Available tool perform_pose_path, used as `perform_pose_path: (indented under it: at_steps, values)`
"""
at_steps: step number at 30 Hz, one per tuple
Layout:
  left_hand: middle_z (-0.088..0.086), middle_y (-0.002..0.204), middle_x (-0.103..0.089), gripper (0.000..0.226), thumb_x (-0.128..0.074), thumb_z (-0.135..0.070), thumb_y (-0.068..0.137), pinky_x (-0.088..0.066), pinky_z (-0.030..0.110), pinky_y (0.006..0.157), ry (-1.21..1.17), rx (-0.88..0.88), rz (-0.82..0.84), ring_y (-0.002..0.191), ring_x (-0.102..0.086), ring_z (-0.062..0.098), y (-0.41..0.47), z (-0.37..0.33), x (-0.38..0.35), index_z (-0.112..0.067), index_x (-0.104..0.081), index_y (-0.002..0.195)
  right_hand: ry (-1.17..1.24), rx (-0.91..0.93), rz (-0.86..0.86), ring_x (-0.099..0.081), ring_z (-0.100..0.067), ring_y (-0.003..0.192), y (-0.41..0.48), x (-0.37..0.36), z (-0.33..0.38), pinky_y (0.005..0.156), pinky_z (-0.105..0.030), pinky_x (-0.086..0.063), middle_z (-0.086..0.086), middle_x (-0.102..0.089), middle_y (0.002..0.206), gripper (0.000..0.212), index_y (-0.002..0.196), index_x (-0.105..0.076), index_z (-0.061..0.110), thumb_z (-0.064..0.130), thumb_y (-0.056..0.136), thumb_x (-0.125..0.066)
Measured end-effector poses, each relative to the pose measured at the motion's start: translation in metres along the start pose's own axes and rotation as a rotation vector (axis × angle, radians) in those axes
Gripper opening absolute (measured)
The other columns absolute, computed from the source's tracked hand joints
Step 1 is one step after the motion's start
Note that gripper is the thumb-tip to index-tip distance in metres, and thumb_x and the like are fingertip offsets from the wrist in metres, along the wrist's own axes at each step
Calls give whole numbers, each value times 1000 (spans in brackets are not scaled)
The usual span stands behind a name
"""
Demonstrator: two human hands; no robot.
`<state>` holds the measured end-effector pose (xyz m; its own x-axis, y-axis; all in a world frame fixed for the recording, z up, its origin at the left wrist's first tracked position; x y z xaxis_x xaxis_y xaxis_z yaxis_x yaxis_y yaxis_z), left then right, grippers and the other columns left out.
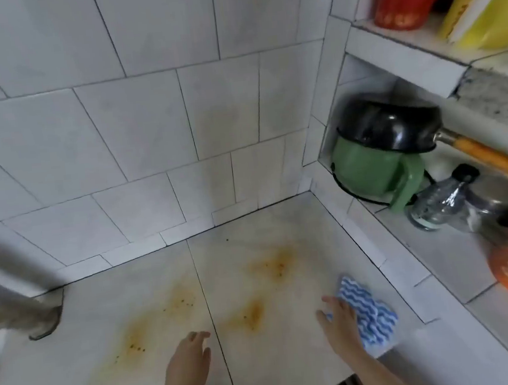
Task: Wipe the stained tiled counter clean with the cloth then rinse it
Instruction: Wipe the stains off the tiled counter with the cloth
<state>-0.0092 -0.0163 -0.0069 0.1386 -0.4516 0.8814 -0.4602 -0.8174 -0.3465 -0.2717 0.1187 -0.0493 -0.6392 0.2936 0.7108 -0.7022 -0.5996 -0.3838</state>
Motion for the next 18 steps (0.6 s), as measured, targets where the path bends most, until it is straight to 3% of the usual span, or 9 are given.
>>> perform_pose_path:
  at_steps: [3,6,9,11,13,14,16,18]
  values:
    - [-10,132,-45,34,-40,-23,97,-44,18,82,-21,8,9,113,-50,7,13,-8,-11,-27,-46,130,34,-77,-135,-21,-30,138,5,12,-18,110,-42,-22,-9,-30,150,51,141,-35,12,25,95,-51]
    - [-5,131,-47,34,-43,-20,96,-47,23,84,-42,-2,-23,116,-48,12,19,-16,-24,-21,-48,129,9,-133,-147,-4,-26,145,12,17,-42,117,-41,-9,-4,-8,158,58,149,-17,17,31,99,-42]
    - [4,138,-42,43,-48,-20,94,-42,30,95,-8,35,-45,127,-38,20,19,-14,-41,-11,-42,135,-213,29,-205,-5,-39,144,26,11,-65,117,-42,-3,-16,-1,156,60,147,-23,14,17,95,-53]
    - [10,147,-29,53,-49,-24,94,-32,32,106,42,68,-31,135,-26,25,14,-12,-51,-6,-31,141,-251,-27,-144,4,-38,143,37,3,-75,118,-48,-4,-14,8,154,61,149,-12,16,16,98,-46]
    - [11,152,-17,61,-45,-30,96,-25,31,110,99,63,-2,139,-17,25,8,-13,-60,-4,-18,145,-262,-41,-139,3,-41,142,41,-9,-86,115,-54,-5,-19,-1,156,55,149,-21,11,18,98,-42]
    - [12,153,-15,64,-43,-32,96,-23,31,111,105,56,7,140,-15,25,5,-13,-62,-3,-14,145,-306,-28,-165,5,-42,142,39,-14,-88,115,-54,-3,-20,-1,156,55,149,-20,9,26,98,-33]
    - [15,152,-16,65,-44,-31,96,-22,32,111,94,54,16,140,-16,28,3,-13,-68,0,-14,145,-352,-61,-166,10,-33,144,37,-16,-90,117,-46,4,-13,8,156,63,149,1,16,44,93,0]
    - [16,151,-20,64,-48,-27,94,-25,35,110,82,72,40,138,-20,30,2,-8,-74,0,-19,144,-371,-43,-230,-1,-29,145,36,-18,-85,118,-44,-3,-13,-7,156,63,147,-1,18,49,93,10]
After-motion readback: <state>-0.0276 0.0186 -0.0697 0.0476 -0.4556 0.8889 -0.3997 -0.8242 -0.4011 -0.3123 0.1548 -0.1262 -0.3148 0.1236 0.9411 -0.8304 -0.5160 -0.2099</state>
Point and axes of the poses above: each hand's wrist, its own y-axis towards the middle knuckle, its own x-axis out of the back of the hand, z = x × y, the point moved 2 cm from there along y, towards the middle knuckle
